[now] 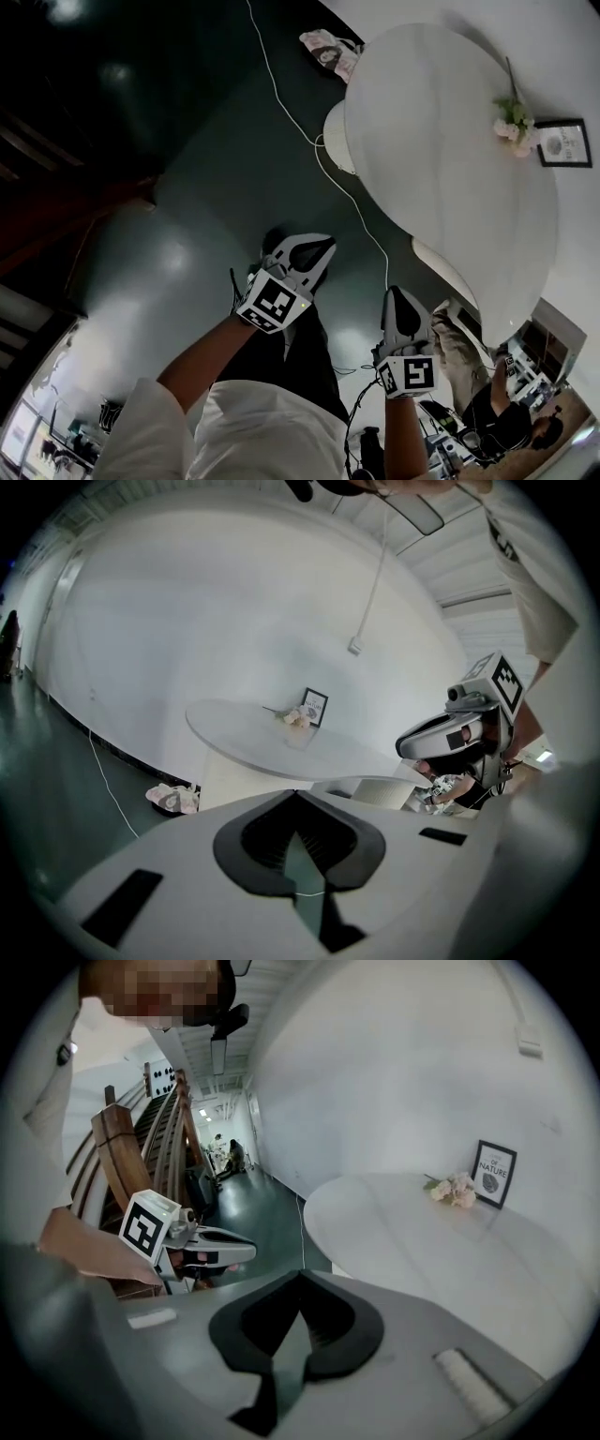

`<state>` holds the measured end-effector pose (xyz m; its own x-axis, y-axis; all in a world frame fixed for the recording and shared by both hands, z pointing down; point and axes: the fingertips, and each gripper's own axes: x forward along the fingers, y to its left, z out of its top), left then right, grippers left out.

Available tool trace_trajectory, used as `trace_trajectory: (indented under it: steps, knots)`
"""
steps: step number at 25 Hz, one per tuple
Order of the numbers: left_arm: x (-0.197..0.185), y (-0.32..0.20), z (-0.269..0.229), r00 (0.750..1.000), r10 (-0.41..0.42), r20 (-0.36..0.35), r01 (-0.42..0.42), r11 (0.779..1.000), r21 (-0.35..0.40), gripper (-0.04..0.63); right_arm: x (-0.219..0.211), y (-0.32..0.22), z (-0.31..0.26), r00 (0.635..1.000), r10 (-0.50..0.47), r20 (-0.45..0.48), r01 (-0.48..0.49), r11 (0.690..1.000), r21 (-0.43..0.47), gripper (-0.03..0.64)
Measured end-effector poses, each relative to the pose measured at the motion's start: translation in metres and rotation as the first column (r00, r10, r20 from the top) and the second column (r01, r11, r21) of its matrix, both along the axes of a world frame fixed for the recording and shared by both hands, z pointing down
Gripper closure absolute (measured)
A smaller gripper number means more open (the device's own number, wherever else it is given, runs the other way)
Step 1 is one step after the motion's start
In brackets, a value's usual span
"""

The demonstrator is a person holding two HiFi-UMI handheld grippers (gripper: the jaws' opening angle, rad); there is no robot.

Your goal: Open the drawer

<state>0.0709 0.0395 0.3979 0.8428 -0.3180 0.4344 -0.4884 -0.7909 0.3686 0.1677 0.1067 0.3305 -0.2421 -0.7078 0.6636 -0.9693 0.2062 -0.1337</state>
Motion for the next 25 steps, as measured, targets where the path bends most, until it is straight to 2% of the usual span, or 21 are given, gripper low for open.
trace_trajectory:
  steps: [6, 12, 18, 21, 25]
  knots:
    - [0.015, -0.007, 0.029, 0.999, -0.022, -0.038, 0.021, 1.0, -0.012, 0.589, -0.008, -0.01, 0.026, 0.998, -0.055, -0.007, 0.055, 0.998, -0.015, 0.606]
    - [0.023, -0.015, 0.062, 0.997, -0.069, -0.033, 0.069, 0.998, 0.009, 0.589, -0.002, -0.023, 0.062, 0.996, -0.092, 0.0, 0.092, 0.995, -0.029, 0.606]
    - [0.04, -0.017, 0.09, 0.995, -0.067, -0.067, 0.072, 0.995, 0.073, 0.588, 0.005, -0.028, 0.1, 0.991, -0.135, -0.017, 0.134, 0.99, -0.046, 0.606]
    - [0.052, -0.017, 0.102, 0.993, -0.07, -0.096, 0.078, 0.994, 0.082, 0.588, 0.012, -0.028, 0.119, 0.986, -0.161, -0.039, 0.158, 0.986, -0.055, 0.606]
    - [0.067, -0.022, 0.114, 0.986, -0.114, -0.125, 0.125, 0.988, 0.088, 0.588, 0.019, -0.033, 0.134, 0.975, -0.205, -0.09, 0.202, 0.979, -0.038, 0.606]
